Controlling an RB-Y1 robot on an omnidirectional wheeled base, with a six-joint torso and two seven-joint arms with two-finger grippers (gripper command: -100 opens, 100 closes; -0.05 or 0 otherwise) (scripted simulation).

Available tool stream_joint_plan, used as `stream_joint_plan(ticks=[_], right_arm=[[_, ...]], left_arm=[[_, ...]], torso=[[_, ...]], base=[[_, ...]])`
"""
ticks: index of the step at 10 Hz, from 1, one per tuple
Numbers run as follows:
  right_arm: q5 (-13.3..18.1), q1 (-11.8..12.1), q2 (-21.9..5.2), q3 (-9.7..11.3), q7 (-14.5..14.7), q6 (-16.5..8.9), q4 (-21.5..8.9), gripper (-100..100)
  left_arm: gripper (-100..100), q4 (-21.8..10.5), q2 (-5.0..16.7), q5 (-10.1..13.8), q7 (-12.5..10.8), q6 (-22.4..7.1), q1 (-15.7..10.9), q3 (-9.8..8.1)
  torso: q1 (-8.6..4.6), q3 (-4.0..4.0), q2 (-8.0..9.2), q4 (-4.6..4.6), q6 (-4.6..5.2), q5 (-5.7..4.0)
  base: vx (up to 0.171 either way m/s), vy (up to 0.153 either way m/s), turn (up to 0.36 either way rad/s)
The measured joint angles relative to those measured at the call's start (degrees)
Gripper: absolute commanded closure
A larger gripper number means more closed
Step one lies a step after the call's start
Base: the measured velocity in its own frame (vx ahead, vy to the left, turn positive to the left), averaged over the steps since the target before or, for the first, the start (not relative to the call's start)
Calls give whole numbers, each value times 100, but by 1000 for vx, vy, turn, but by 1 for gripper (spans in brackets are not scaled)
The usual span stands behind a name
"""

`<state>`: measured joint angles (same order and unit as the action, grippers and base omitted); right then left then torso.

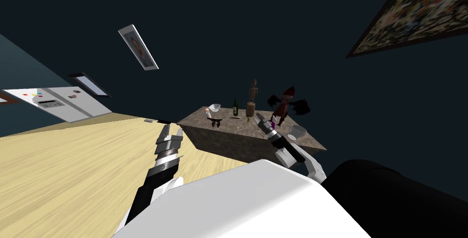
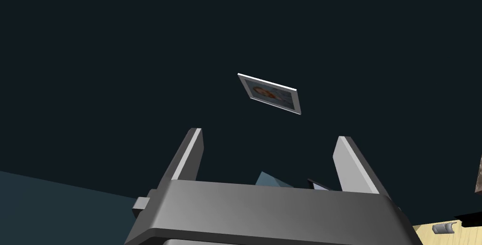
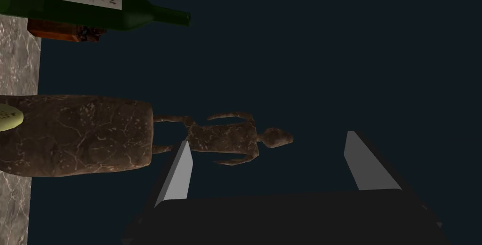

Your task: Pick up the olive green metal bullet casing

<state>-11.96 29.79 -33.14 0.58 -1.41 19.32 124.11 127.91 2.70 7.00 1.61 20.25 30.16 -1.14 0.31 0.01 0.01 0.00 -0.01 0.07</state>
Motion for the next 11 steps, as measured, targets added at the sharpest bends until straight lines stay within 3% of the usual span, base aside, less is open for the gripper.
stream_joint_plan(ticks=[11], right_arm=[[-454,108,-1847,165,-160,-821,-595,-100]], left_arm=[[0,0,1,0,0,0,0,-1]], torso=[[-18,0,0,0,1,-4]], base=[[-1,66,72]])
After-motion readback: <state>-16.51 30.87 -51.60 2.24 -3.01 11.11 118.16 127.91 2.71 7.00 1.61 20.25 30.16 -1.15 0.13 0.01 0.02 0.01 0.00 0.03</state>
